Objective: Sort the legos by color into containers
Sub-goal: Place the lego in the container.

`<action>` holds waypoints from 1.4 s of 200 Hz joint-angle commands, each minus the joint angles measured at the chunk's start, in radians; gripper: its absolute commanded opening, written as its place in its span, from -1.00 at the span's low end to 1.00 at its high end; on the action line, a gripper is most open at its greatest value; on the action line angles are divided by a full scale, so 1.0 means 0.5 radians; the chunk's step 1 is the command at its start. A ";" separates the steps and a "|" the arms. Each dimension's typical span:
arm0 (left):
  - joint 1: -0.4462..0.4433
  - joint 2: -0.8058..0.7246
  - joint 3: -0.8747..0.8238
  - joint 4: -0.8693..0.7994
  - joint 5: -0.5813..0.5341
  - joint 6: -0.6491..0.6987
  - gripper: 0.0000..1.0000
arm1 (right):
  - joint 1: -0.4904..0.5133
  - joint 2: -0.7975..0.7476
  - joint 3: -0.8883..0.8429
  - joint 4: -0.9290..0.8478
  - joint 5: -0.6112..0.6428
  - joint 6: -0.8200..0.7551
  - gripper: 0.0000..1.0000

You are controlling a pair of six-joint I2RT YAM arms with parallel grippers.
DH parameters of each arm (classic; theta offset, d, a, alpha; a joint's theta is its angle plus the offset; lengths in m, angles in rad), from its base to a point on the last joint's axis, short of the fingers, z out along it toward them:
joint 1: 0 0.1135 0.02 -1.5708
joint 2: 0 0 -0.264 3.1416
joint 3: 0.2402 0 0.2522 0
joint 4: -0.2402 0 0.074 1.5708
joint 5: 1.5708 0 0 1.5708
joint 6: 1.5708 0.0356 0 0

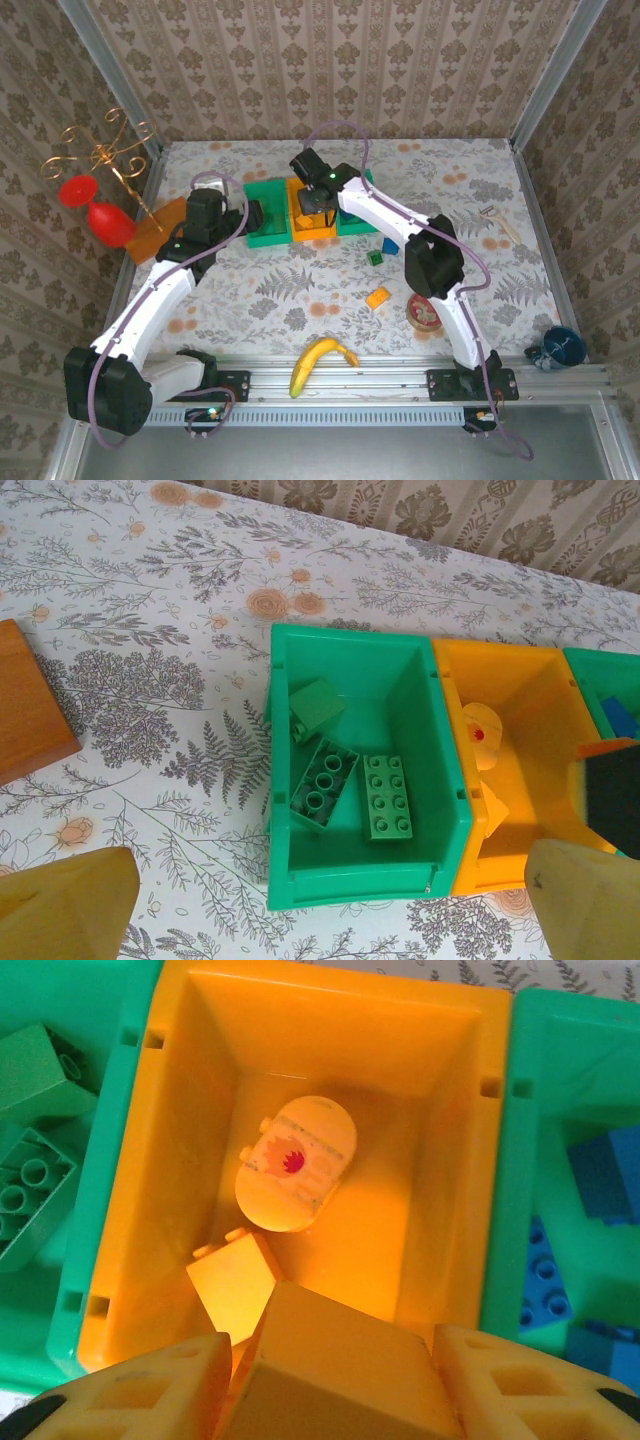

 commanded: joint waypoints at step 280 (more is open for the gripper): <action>0.031 -0.089 -0.034 -0.048 0.020 0.000 1.00 | 0.094 -1.161 -1.281 0.036 0.205 0.451 0.73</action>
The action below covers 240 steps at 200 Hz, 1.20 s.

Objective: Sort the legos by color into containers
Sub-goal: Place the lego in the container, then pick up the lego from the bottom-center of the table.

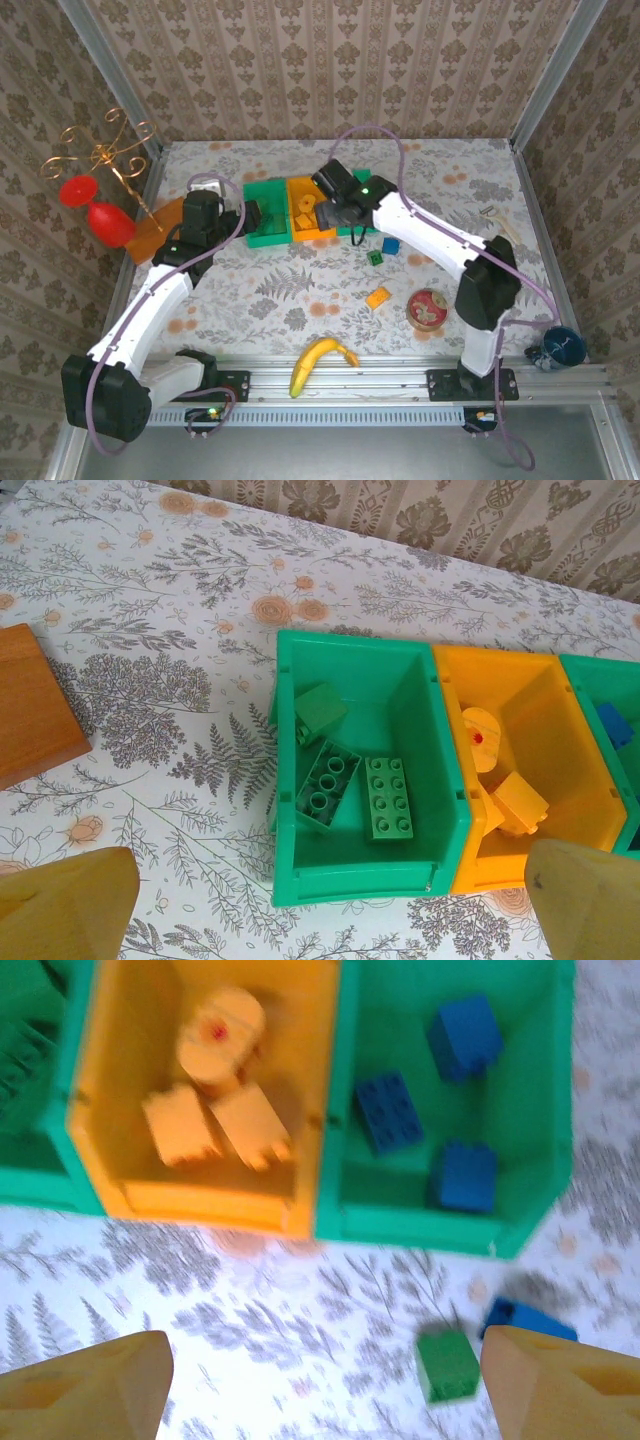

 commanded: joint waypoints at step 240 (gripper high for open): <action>0.018 0.110 -0.033 0.049 0.091 -0.018 1.00 | 0.301 -0.362 -1.357 0.270 -0.335 1.215 0.71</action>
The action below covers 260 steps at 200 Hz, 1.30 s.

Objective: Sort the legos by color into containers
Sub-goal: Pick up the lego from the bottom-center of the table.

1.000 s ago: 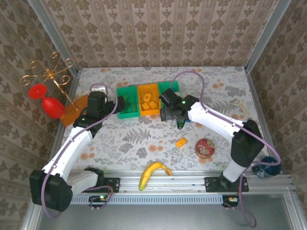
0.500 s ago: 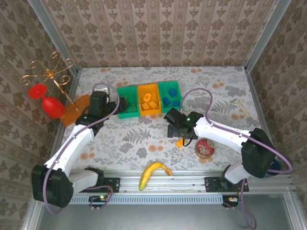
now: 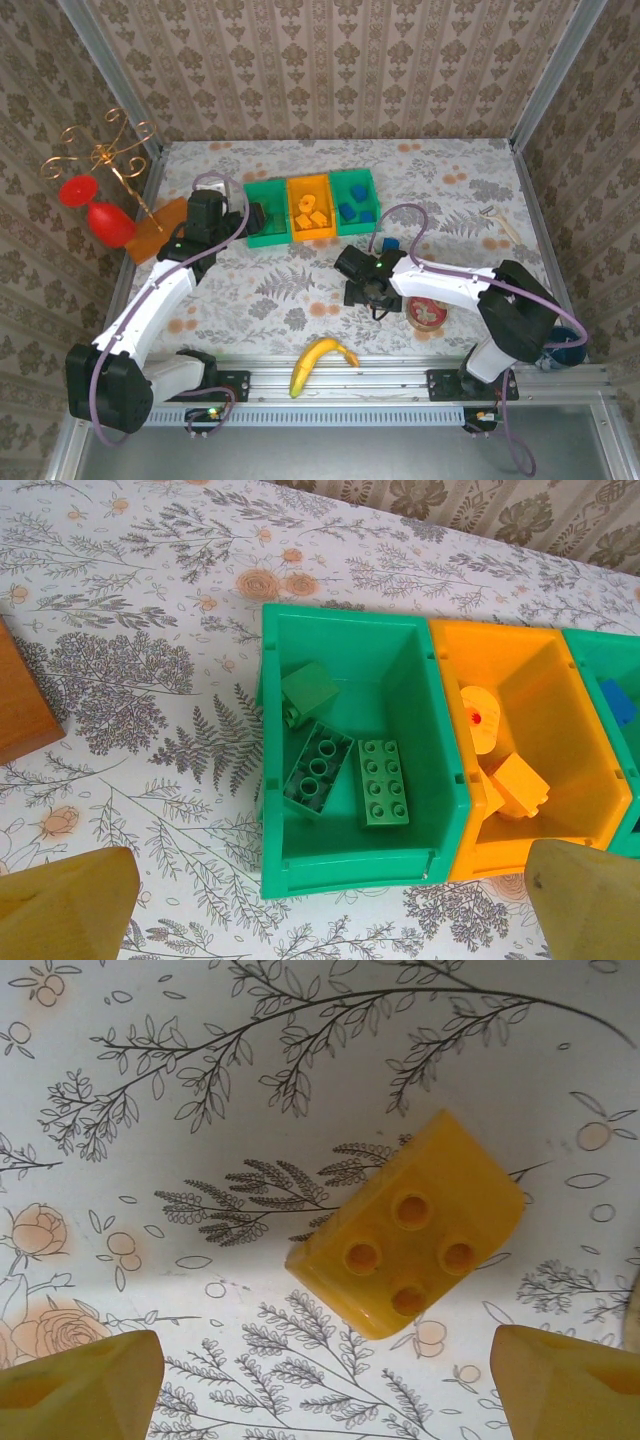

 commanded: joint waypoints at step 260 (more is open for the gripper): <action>0.026 0.009 -0.012 0.007 0.026 -0.012 1.00 | -0.123 0.306 0.083 0.167 0.157 -0.018 0.32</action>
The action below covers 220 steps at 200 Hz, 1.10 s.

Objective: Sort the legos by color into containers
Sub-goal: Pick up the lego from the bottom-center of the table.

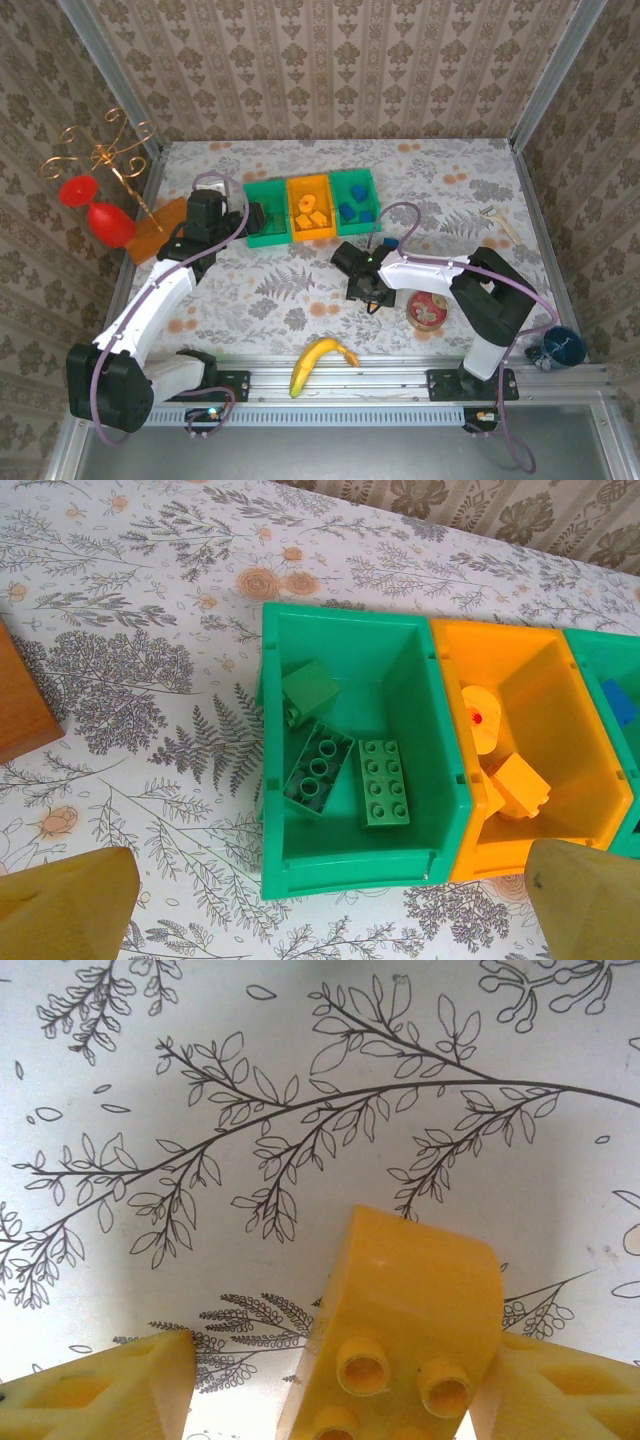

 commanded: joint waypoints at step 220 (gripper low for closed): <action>0.021 -0.019 -0.033 0.005 -0.005 -0.018 1.00 | 0.027 -0.052 0.070 0.042 -0.029 -0.176 -0.57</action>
